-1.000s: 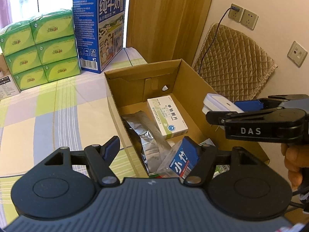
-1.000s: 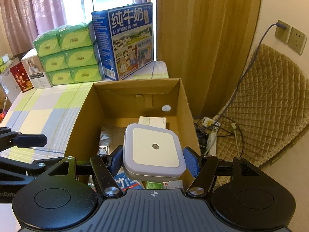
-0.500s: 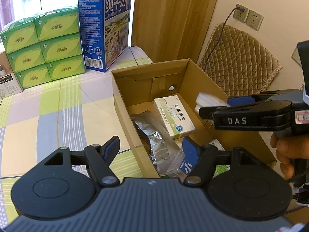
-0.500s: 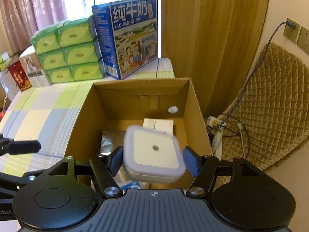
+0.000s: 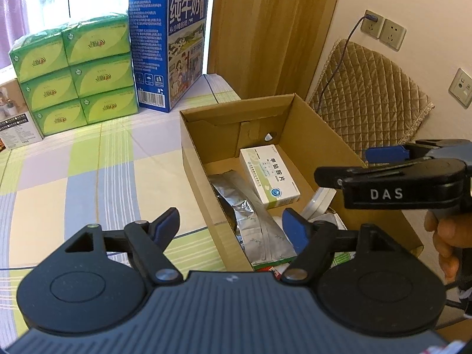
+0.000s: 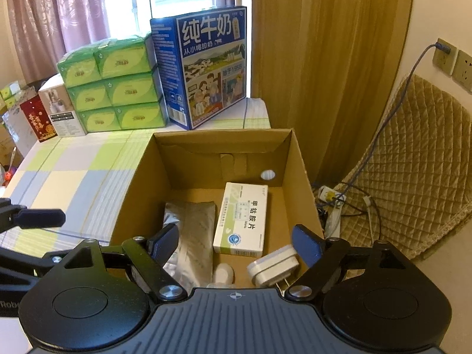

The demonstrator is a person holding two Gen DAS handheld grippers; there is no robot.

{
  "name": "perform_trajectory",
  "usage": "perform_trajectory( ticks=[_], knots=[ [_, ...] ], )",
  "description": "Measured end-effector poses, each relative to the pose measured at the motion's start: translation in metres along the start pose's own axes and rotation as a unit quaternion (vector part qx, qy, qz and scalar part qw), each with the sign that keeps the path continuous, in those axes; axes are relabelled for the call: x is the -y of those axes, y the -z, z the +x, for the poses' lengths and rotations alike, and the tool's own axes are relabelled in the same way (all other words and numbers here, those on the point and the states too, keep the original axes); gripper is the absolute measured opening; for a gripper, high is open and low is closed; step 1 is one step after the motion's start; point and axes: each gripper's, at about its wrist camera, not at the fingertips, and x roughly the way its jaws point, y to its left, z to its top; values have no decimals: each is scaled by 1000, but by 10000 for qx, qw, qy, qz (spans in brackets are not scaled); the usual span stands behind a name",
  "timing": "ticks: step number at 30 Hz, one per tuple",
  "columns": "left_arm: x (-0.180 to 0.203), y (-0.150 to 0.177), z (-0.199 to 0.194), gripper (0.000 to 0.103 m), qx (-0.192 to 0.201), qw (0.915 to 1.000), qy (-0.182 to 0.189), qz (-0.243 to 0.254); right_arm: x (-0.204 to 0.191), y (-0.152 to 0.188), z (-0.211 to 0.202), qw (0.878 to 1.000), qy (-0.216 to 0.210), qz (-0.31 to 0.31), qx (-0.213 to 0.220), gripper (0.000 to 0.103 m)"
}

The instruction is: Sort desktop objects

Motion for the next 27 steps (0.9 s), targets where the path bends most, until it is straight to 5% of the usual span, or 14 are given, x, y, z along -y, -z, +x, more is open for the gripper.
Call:
perform_trajectory(
  ticks=[16,27],
  knots=[
    [0,22,-50,101,357,9988,-307,-159,-13,18,-56,9998,104,-119,146,98],
    [3,54,-95,102,557,9955,-618,-449,-29,51,-100,9998,66,-30,198,101]
  ],
)
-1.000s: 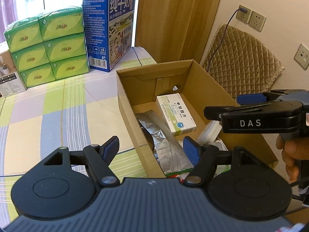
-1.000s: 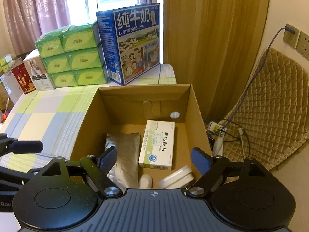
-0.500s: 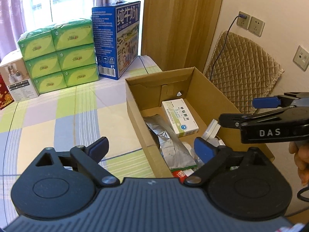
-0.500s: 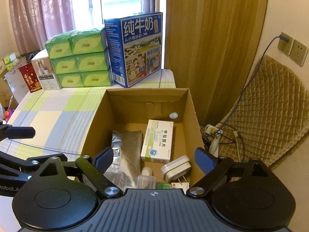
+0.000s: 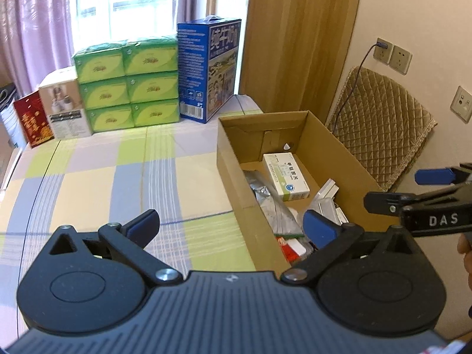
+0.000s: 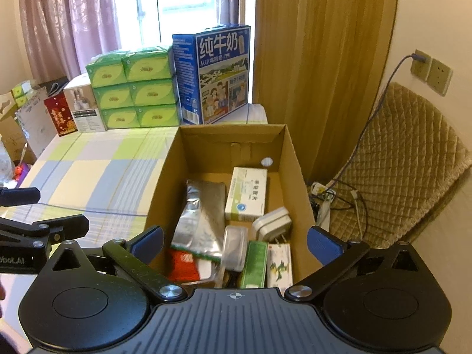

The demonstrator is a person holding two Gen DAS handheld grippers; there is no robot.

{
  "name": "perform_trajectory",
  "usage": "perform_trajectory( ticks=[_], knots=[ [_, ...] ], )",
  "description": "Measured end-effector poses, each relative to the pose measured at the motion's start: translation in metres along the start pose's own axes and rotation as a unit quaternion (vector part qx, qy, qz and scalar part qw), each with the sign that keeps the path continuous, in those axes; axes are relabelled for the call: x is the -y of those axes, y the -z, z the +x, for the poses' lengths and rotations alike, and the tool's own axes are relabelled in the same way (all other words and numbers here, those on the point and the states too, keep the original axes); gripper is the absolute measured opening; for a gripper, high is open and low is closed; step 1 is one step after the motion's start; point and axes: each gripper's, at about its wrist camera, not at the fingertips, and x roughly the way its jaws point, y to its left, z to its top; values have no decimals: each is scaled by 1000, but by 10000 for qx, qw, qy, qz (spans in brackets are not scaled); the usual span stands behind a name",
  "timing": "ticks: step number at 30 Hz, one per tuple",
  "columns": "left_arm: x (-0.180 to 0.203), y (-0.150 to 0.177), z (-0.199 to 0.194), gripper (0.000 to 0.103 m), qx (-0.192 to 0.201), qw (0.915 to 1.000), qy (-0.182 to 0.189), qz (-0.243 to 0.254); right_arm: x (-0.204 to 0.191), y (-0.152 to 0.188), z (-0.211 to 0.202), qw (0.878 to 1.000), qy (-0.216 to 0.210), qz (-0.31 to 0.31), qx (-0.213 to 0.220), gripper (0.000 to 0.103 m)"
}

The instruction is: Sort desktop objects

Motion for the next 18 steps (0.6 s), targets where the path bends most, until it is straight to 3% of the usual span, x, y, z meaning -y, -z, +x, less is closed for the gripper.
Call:
perform_trajectory(
  ticks=[6,10,18],
  knots=[
    [-4,19,-23,102,-47,9997,-59,-232,-4,23,-24,9999,38,153,-13,101],
    [0,35,-40,102,-12,9993,-348,-169,-7,38,-45,9993,-27,364,58,101],
    [-3,54,-67,102,26,9993,-162,-336,-17,64,-78,9987,11,484,161,101]
  ],
)
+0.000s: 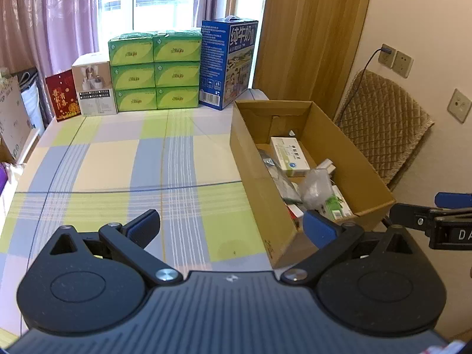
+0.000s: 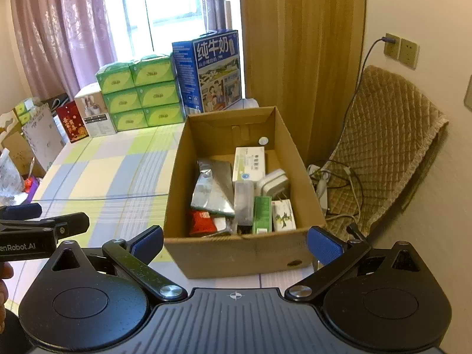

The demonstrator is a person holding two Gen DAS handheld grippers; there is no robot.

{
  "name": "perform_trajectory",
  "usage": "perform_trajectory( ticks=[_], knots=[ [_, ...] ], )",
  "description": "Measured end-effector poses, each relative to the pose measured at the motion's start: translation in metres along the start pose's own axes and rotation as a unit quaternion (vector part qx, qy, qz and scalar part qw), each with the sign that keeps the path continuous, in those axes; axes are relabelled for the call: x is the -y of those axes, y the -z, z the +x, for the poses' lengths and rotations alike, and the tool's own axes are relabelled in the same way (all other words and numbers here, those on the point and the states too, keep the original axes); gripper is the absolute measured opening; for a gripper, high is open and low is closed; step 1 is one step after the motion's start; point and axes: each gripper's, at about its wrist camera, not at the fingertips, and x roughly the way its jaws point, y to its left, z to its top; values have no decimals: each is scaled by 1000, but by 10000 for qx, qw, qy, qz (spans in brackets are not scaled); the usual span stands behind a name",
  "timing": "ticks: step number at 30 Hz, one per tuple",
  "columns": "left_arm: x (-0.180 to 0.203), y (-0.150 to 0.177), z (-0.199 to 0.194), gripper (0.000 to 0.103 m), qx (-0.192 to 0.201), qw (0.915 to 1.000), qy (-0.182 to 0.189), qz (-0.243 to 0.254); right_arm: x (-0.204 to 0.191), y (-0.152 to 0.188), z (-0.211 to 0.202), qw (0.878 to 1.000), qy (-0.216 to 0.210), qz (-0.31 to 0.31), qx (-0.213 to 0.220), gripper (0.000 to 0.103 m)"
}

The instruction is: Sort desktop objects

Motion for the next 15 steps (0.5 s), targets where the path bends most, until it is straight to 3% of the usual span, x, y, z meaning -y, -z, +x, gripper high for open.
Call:
perform_trajectory(
  ticks=[15],
  knots=[
    [5,35,-29,102,-313,9987,369,-132,-3,36,-41,9997,-13,223,23,101]
  ],
)
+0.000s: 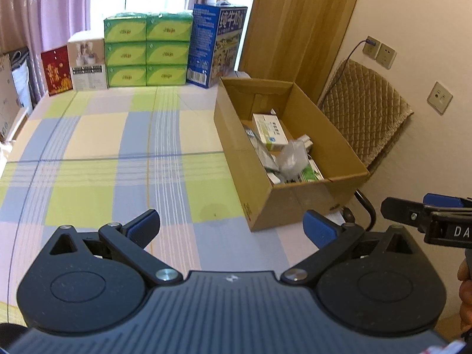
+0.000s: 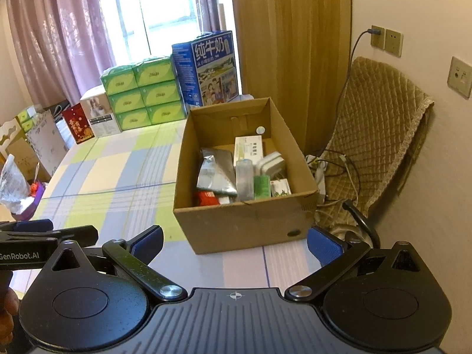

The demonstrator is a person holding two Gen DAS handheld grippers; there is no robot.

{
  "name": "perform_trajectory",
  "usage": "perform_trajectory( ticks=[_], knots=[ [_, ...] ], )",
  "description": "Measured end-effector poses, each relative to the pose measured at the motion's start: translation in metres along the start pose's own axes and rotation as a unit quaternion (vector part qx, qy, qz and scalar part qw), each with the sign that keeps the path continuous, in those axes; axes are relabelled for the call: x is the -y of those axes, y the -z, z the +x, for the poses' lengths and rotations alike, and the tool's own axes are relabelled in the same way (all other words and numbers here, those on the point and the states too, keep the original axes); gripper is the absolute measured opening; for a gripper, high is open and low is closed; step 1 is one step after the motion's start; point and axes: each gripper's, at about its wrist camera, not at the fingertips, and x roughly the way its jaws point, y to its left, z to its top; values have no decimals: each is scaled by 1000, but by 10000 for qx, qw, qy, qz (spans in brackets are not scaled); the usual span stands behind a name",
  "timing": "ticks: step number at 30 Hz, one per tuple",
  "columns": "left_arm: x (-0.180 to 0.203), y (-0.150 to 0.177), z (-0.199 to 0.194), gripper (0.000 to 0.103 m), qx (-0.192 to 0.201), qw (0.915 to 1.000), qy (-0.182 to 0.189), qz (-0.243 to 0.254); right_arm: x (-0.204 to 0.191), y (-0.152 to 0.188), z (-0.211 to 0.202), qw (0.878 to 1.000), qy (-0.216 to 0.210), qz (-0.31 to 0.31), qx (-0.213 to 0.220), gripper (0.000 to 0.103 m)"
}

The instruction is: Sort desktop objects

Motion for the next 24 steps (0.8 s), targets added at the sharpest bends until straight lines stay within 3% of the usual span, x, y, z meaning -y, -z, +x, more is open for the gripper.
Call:
perform_trajectory(
  ticks=[24],
  knots=[
    [9,9,-11,102,2,9996,-62,273,-1,7,-15,10000,-3,24,58,101]
  ],
)
